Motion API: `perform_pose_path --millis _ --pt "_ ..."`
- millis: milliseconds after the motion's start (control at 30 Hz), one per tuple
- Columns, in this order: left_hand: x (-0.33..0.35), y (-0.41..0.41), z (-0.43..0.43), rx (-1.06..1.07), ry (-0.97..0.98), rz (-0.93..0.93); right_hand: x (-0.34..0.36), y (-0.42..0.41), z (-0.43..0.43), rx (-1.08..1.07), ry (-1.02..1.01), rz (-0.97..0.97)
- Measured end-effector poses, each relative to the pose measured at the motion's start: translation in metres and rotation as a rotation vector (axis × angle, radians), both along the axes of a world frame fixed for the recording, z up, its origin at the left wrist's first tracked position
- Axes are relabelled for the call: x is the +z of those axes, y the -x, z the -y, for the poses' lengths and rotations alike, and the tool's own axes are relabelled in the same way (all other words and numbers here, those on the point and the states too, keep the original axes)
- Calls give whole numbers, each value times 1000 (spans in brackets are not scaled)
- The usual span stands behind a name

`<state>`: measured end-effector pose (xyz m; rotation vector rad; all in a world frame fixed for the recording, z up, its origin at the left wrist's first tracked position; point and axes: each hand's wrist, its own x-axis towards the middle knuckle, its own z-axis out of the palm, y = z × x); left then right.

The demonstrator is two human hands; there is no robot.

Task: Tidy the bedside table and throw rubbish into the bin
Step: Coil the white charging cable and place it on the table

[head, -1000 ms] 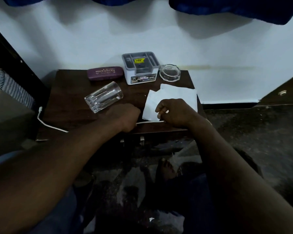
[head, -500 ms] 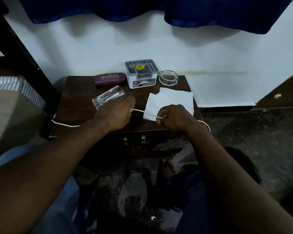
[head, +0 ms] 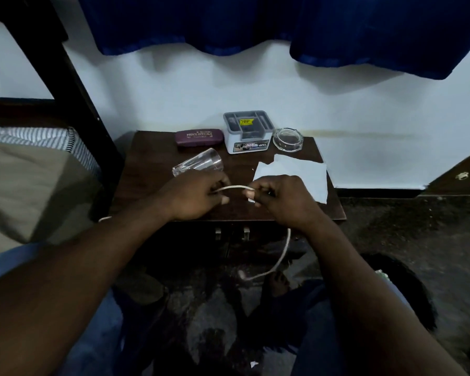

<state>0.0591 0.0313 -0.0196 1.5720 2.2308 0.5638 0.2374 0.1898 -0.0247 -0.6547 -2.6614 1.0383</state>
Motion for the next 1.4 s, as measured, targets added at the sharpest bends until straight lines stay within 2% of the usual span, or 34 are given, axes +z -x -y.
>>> perform_pose_path --millis 67,133,233,333,500,700,800,900,1000,1133,1233,1333,1400 --pt "4 -6 -4 -17 -108 25 -2 13 6 -35 -7 -27" --pt "8 -6 -7 -22 -166 -67 -2 22 8 -92 38 -49" --pt "14 9 -10 50 -171 -262 3 29 5 -97 198 -81" --pt "19 36 -7 217 -135 -335 7 30 -7 -62 379 -72" --pt "14 58 -3 291 -113 -366 6 39 -29 -129 597 -150" --pt "16 37 -21 109 -373 -216 5 68 -28 -178 858 -240" --pt "12 39 -28 143 -411 -271 5 84 -28 -191 1009 -258" --pt "10 52 -30 257 -425 -369 4 94 -26 -146 1137 -179" --pt "11 74 -30 417 -421 -355 4 97 -25 -40 1276 -92" --pt "7 92 -35 481 -344 -354 5 98 -25 240 1607 -188" --pt "2 94 -37 498 -284 -385 7 100 -25 402 1705 -230" --pt "4 105 -32 568 -240 -342 9 100 -26 460 1768 -247" --pt "3 108 -34 508 -170 -329 10 101 -26 431 1801 -304"
